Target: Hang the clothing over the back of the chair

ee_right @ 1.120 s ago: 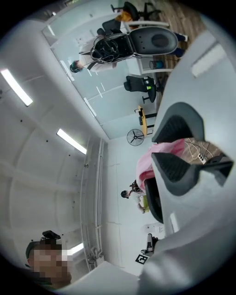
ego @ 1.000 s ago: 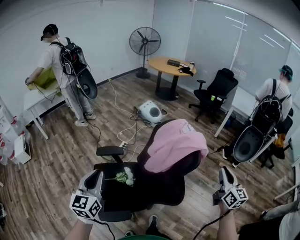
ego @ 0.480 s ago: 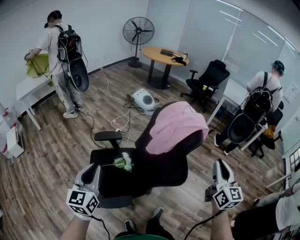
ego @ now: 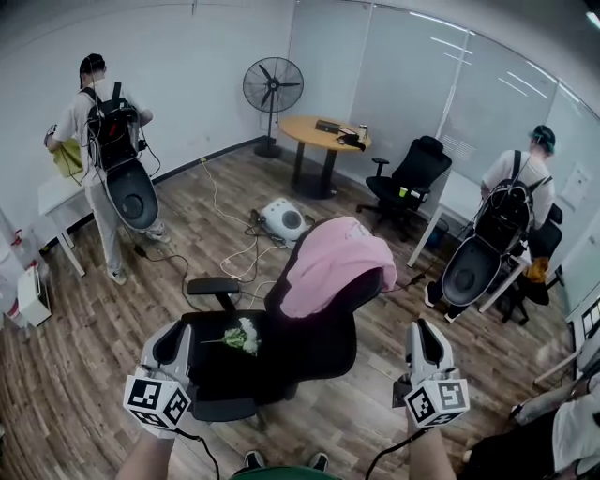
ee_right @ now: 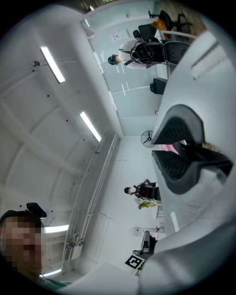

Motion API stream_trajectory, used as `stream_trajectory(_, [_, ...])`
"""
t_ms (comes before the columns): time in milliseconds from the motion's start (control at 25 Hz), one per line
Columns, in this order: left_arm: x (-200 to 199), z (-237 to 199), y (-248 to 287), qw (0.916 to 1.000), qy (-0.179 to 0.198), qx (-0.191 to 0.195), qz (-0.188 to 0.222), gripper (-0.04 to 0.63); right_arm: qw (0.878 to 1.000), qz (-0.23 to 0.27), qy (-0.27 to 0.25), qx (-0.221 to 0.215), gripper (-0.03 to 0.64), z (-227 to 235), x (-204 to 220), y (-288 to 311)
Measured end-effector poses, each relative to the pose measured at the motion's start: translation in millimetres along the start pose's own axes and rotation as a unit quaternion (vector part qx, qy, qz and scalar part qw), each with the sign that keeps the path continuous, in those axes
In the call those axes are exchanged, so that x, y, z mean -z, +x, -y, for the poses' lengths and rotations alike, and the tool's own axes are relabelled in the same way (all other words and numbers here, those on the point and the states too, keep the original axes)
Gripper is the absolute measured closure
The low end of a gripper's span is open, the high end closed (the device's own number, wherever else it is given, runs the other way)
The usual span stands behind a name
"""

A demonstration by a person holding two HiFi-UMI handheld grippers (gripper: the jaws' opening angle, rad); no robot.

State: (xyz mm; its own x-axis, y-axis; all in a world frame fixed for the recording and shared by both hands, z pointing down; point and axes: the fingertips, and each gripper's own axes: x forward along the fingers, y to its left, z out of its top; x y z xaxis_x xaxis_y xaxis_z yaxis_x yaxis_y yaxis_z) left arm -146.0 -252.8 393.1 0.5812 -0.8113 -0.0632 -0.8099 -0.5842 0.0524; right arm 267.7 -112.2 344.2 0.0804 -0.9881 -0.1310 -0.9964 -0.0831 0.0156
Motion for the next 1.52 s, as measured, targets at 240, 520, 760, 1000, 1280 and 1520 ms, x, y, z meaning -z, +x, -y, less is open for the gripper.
stream_trajectory(240, [-24.5, 57.1, 8.1, 0.9995, 0.003, 0.018, 0.025, 0.540, 1.000, 0.021, -0.007, -0.011, 0.571, 13.5, -19.5, -25.1])
stream_trajectory(520, [-43.8, 104.1, 8.6, 0.9986, 0.013, 0.035, 0.037, 0.540, 0.999, 0.042, 0.008, -0.019, 0.571, 24.2, -34.2, -52.7])
stream_trajectory(760, [-49.1, 127.8, 2.6, 0.9982, 0.013, 0.040, 0.042, 0.540, 0.998, 0.050, 0.019, -0.017, 0.578, 33.8, -38.6, -72.7])
stream_trajectory(1000, [-46.7, 133.2, -2.1, 0.9981, 0.014, 0.043, 0.042, 0.540, 0.998, 0.052, 0.020, -0.011, 0.578, 36.7, -39.8, -85.6])
stream_trajectory(1280, [-45.7, 126.0, -0.8, 0.9979, 0.007, 0.052, 0.038, 0.540, 0.999, 0.050, 0.017, 0.002, 0.580, 28.9, -41.8, -88.1])
stream_trajectory(1520, [-39.7, 104.8, 0.2, 0.9972, 0.002, 0.063, 0.040, 0.540, 0.999, 0.043, 0.017, 0.017, 0.578, 14.7, -35.9, -83.5])
